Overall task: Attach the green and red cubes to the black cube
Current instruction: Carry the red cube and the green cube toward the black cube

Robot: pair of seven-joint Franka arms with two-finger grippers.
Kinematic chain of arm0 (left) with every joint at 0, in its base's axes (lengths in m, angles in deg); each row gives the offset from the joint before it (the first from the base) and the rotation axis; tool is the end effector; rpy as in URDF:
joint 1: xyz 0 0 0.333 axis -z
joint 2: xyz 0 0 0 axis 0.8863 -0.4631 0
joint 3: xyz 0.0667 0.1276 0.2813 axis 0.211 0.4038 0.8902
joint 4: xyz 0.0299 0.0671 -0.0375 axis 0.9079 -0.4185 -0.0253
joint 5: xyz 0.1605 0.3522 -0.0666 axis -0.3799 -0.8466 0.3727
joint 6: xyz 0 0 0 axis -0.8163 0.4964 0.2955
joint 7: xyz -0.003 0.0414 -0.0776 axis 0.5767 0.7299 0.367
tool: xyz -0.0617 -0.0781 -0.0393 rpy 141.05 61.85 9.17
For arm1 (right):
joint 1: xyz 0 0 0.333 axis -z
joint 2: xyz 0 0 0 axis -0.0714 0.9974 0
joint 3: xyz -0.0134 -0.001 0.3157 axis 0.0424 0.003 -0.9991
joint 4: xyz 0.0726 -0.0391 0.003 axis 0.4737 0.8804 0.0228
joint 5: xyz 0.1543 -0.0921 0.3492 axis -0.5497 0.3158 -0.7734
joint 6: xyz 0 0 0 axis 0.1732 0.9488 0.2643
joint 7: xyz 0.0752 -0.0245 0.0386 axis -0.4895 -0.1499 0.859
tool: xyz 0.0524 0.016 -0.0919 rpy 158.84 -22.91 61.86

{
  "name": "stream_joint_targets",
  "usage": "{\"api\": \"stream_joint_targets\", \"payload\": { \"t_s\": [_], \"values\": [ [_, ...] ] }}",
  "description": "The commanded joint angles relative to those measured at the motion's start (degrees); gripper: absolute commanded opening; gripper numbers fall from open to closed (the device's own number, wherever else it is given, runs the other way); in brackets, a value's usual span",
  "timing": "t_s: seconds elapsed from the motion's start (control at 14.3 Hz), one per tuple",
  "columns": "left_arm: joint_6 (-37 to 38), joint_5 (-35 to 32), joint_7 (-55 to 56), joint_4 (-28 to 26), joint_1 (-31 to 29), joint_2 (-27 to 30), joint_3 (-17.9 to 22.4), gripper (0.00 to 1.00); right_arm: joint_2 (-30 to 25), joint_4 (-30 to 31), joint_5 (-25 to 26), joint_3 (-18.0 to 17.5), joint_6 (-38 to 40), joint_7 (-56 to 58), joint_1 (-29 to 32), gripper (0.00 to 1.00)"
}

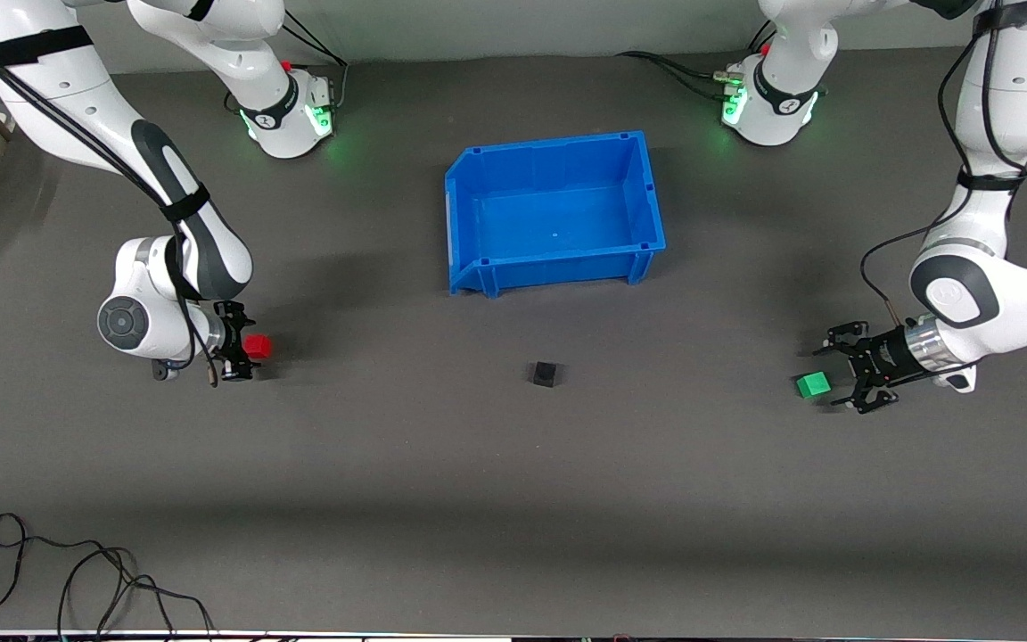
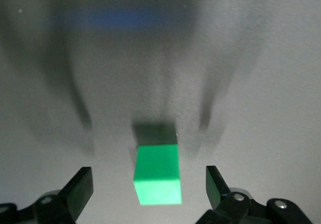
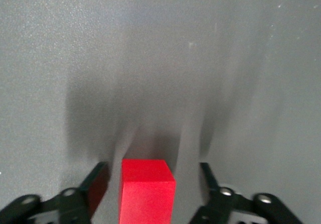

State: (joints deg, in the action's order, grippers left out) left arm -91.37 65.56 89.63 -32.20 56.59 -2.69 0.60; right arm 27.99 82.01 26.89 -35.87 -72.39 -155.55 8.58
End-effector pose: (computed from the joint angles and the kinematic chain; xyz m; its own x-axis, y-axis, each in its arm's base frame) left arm 0.5716 0.0904 0.1715 -0.1618 0.8599 -0.4841 0.9819 0.1893 0.0080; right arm 0.5416 -0.0095 0.1727 0.1429 -0.9897 -0.0105 -0.9649 -0.1416 0.2210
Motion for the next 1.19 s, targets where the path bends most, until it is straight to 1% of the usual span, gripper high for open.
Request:
{"api": "stream_joint_targets", "payload": {
  "t_s": [0.0,0.07,0.14,0.21,0.28,0.35,0.42,0.56,0.63,0.7,0.84,0.98,1.05,1.12],
  "values": [
    [-1.8,2.8,-3.3,-2.0,0.5,0.6,0.2,1.0,-0.3,-0.1,1.5,0.2,-0.1,-1.7,-1.0,0.48],
    [-1.8,2.8,-3.3,-2.0,0.5,0.6,0.2,0.99,-0.3,-0.2,1.5,0.2,-0.1,-1.7,-1.0,0.42],
    [-1.9,2.9,-3.3,-1.9,0.5,0.6,0.2,0.87,-0.4,-0.3,1.5,0.1,-0.1,-1.6,-1.0,0.38],
    [-1.9,2.9,-3.3,-1.9,0.5,0.6,0.1,0.7,-0.9,-0.3,1.8,0.1,0.1,-1.4,-1.0,0.3],
    [-1.9,2.9,-3.3,-1.8,0.5,0.6,0.1,0.58,-1.6,-0.3,3.4,0.0,0.2,-1.5,-1.0,0.25],
    [-1.8,2.9,-3.1,-1.6,0.5,0.7,0.0,0.46,-2.8,-0.4,4.1,0.0,0.5,-1.4,-1.1,0.24],
    [-1.8,2.9,-2.6,-1.4,0.5,0.8,-0.1,0.4,-4.1,-0.5,4.0,-0.1,0.5,-1.5,-1.7,0.23],
    [-1.6,2.9,-2.4,-1.2,0.5,1.0,-0.2,0.39,-6.5,-1.1,2.4,0.5,0.8,-3.0,-6.0,0.2],
    [-1.3,2.9,-2.3,-1.0,0.4,1.1,-0.2,0.39,-6.5,-1.7,1.4,0.3,1.3,-5.7,-7.0,0.2],
    [-0.9,2.9,-2.2,-0.5,0.4,1.2,-0.2,0.38,-6.0,-2.6,1.4,-0.1,1.4,-9.1,-7.6,0.2],
    [-0.6,2.9,-2.1,0.0,0.4,1.4,-0.2,0.36,-3.8,-6.2,1.4,-0.4,1.5,-16.6,-12.3,0.2],
    [0.6,2.2,-2.1,2.0,1.1,1.9,-0.2,0.36,-2.4,-9.3,1.3,-0.6,1.5,-21.7,-16.3,0.2],
    [2.4,1.9,-2.3,2.9,1.9,2.3,-0.2,0.34,-1.6,-10.5,1.2,-0.8,1.5,-23.9,-16.8,0.2],
    [3.8,1.6,-2.5,3.6,2.3,2.5,-0.2,0.29,-0.9,-12.1,0.5,-2.3,1.5,-26.1,-16.7,0.2]
  ]
}}
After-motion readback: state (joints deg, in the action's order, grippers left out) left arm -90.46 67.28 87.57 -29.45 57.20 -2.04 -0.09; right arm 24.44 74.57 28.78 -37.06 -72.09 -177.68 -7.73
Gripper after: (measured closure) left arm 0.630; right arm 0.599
